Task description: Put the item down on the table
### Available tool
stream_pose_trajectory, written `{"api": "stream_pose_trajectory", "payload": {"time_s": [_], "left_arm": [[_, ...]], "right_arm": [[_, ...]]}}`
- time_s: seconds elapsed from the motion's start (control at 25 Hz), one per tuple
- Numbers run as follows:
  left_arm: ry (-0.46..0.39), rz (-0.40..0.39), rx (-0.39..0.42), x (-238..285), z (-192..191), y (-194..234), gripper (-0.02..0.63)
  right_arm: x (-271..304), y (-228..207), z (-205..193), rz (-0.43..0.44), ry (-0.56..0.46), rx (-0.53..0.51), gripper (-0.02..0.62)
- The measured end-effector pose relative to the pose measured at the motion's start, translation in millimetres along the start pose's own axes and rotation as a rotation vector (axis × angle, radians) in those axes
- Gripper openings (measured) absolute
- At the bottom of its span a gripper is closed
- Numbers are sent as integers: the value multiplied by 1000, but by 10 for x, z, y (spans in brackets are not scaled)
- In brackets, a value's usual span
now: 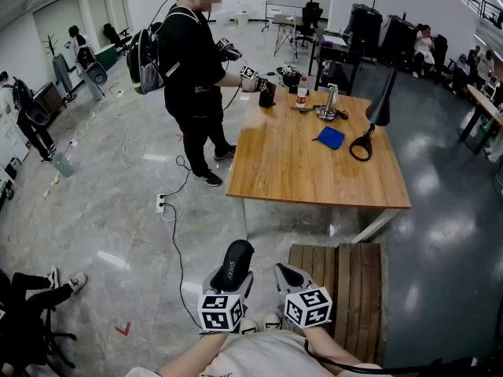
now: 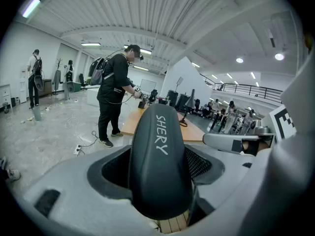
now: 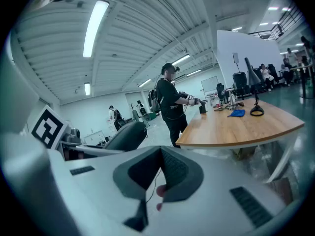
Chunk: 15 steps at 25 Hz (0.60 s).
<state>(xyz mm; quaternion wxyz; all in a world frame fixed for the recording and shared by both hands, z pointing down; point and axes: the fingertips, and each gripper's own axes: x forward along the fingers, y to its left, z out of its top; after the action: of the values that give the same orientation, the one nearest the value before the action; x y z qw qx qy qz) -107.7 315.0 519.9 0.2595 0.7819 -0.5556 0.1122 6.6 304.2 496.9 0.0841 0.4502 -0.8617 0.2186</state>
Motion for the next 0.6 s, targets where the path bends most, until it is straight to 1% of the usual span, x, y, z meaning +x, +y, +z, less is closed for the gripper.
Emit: {"api": "stream_pose_trajectory", "payload": {"time_s": [0.36,0.48,0.6], "left_arm": [[3,-14,-17,118,133,219,342],[4,-16,-25,283,194,266,342],[12,-10,-30,585,272,355,342]], "right_arm": [[229,70,6,-15,13,-16,0],[392,-39,40,-17,19,-12,-2],[674,-248,105,-12,23,-9,-2]]}}
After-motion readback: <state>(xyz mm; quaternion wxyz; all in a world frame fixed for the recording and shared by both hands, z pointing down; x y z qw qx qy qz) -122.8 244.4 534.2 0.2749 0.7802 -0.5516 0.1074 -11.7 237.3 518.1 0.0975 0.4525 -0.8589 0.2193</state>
